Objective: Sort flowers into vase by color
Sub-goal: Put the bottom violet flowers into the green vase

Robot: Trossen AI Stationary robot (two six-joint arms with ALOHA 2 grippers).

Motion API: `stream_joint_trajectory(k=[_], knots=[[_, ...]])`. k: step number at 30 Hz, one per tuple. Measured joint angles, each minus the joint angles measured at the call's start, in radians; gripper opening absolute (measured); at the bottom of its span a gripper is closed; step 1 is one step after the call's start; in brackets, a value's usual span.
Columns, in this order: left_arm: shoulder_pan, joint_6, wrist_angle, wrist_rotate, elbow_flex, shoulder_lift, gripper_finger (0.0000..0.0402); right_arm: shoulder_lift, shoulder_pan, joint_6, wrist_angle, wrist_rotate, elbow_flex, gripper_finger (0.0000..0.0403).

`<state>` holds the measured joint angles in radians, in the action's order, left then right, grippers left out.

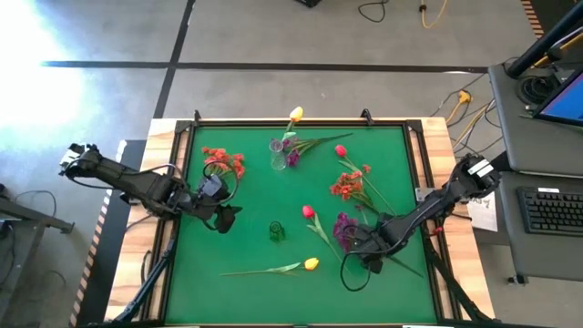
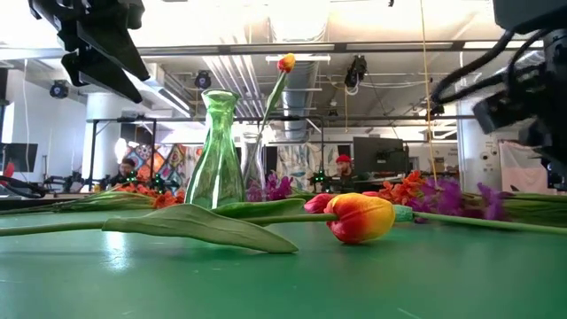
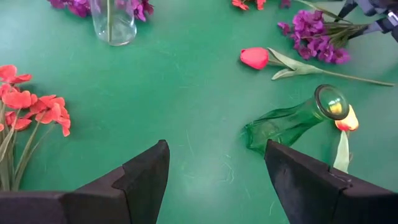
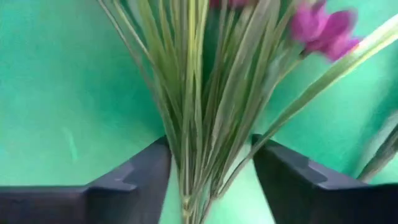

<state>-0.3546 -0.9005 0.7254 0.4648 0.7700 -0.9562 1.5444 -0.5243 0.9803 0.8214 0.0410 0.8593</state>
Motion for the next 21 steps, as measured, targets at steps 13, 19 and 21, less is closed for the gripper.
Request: stream_joint_trajectory(k=[13,19,21], knots=[[-0.005,0.008,0.001,0.0,-0.005,-0.016,0.0252,-0.003,0.001,0.017,-0.001,0.015,0.0,0.006],[-0.005,0.013,0.001,0.0,-0.006,-0.056,0.0252,-0.035,0.001,0.014,0.005,0.011,0.0,0.0027],[-0.005,0.021,0.0,0.0,-0.006,-0.067,0.0252,-0.061,0.001,0.014,0.009,0.011,0.0,0.0025]])
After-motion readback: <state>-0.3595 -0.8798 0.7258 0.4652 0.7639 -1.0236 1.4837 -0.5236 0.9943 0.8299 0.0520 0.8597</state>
